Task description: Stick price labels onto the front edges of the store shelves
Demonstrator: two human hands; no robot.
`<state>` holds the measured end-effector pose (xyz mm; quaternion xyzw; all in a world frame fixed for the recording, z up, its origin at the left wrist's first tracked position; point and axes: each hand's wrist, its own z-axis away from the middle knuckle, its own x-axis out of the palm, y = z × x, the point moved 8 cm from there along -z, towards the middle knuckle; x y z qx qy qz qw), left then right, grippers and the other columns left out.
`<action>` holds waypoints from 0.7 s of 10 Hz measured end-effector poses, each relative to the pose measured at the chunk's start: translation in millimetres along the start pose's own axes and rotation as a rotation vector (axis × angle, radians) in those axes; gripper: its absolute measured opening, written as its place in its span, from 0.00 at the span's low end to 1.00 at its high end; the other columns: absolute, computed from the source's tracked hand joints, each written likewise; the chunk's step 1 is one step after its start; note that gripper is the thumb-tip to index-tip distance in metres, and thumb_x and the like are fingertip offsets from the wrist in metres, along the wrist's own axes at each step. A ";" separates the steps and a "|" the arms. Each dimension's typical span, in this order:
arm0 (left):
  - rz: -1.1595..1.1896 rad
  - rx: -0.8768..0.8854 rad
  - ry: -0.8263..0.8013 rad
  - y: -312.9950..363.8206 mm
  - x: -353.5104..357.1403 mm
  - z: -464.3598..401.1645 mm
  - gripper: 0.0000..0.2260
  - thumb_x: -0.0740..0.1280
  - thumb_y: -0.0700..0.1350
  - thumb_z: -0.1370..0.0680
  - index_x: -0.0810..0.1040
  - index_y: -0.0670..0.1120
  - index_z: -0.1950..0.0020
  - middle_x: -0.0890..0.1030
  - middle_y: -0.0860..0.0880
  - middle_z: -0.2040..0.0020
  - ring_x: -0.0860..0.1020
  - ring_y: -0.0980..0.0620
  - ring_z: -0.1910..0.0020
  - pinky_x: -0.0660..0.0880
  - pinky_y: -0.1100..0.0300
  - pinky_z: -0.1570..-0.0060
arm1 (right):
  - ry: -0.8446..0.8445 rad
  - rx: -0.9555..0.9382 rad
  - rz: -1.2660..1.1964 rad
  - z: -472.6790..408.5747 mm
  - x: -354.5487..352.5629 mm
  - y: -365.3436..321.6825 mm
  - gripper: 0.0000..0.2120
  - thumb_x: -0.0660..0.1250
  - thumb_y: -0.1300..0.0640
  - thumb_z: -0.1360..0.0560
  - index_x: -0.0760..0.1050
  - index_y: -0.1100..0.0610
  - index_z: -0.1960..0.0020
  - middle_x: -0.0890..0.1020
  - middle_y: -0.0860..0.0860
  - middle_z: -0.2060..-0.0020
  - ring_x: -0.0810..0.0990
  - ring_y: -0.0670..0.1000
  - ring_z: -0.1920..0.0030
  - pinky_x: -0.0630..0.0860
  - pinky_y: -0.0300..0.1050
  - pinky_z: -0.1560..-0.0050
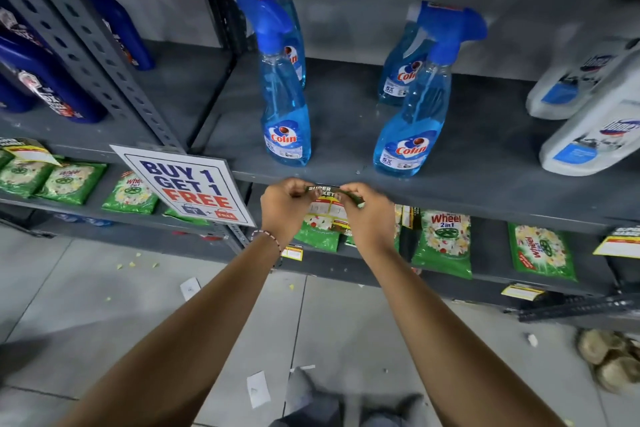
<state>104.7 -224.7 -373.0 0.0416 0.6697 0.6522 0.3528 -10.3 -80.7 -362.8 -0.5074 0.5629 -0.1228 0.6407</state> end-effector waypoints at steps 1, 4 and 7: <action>-0.018 -0.010 0.006 -2.5 2.8 -1.2 0.06 0.75 0.45 0.30 0.85 0.46 0.56 0.85 0.52 0.61 0.81 0.61 0.64 0.75 0.72 0.61 | 0.027 -0.044 0.063 -2.2 0.5 -3.2 0.07 0.71 0.55 0.26 0.83 0.54 0.49 0.86 0.50 0.55 0.82 0.49 0.55 0.72 0.37 0.58; -0.049 -0.097 0.119 2.1 3.2 1.0 0.12 0.75 0.46 0.30 0.76 0.42 0.56 0.77 0.51 0.64 0.74 0.57 0.67 0.67 0.75 0.74 | 0.128 -0.051 0.158 -4.6 -4.1 -2.8 0.09 0.74 0.52 0.30 0.78 0.54 0.56 0.83 0.52 0.61 0.78 0.53 0.57 0.75 0.46 0.65; 0.006 0.004 0.225 28.2 -14.4 32.8 0.08 0.65 0.44 0.23 0.68 0.44 0.57 0.72 0.50 0.65 0.70 0.55 0.67 0.65 0.61 0.65 | 0.327 -0.110 0.158 17.1 -71.0 9.4 0.05 0.66 0.61 0.25 0.76 0.54 0.51 0.81 0.53 0.55 0.78 0.54 0.53 0.80 0.57 0.59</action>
